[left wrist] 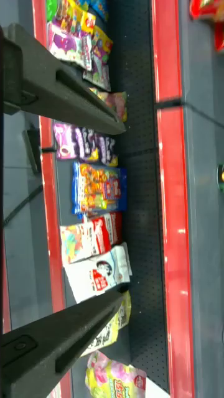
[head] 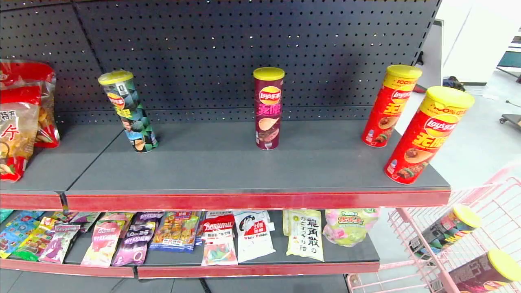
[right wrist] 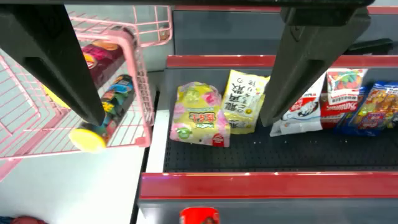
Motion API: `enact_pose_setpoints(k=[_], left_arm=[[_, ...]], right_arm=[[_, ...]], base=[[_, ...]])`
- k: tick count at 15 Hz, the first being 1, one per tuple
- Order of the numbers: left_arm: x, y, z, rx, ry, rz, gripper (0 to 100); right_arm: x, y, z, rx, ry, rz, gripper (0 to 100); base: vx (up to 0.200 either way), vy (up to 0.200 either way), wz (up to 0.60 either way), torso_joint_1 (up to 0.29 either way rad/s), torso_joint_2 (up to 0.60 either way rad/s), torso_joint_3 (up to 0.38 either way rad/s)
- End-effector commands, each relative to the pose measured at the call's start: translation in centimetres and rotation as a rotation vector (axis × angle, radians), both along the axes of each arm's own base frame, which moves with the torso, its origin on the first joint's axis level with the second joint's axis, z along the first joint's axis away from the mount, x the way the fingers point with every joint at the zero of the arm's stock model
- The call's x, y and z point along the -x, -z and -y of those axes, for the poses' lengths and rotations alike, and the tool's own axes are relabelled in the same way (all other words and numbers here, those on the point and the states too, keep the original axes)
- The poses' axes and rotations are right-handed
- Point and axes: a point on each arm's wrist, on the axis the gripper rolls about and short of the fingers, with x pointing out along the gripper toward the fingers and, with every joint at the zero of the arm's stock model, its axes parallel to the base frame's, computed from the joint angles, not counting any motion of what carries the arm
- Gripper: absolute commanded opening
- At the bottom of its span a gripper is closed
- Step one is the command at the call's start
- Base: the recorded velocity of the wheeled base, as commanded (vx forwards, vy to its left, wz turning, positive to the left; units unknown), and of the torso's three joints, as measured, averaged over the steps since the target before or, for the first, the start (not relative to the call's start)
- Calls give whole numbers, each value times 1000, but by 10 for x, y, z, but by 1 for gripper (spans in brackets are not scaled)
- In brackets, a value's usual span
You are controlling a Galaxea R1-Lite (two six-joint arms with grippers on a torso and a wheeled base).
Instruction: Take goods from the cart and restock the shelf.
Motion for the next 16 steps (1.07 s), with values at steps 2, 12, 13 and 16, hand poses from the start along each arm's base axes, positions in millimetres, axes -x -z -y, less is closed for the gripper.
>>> enact_pose_setpoints(k=[2,12,13,16], left_arm=[[0,0,0,0,-1,-1,100],[0,0,0,6,1,-2,100],[0,0,0,6,-1,-2,100],[0,0,0,5,1,-2,100]], right_arm=[[0,0,0,0,-2,0,100],[0,0,0,0,-2,0,100],[0,0,0,0,-2,1,100],[0,0,0,-1,-2,0,100]], base=[[0,-200,0,7,5,2],[0,-100,-240,3,3,3],[0,0,-600,2,2,2],[0,0,-600,4,1,4]])
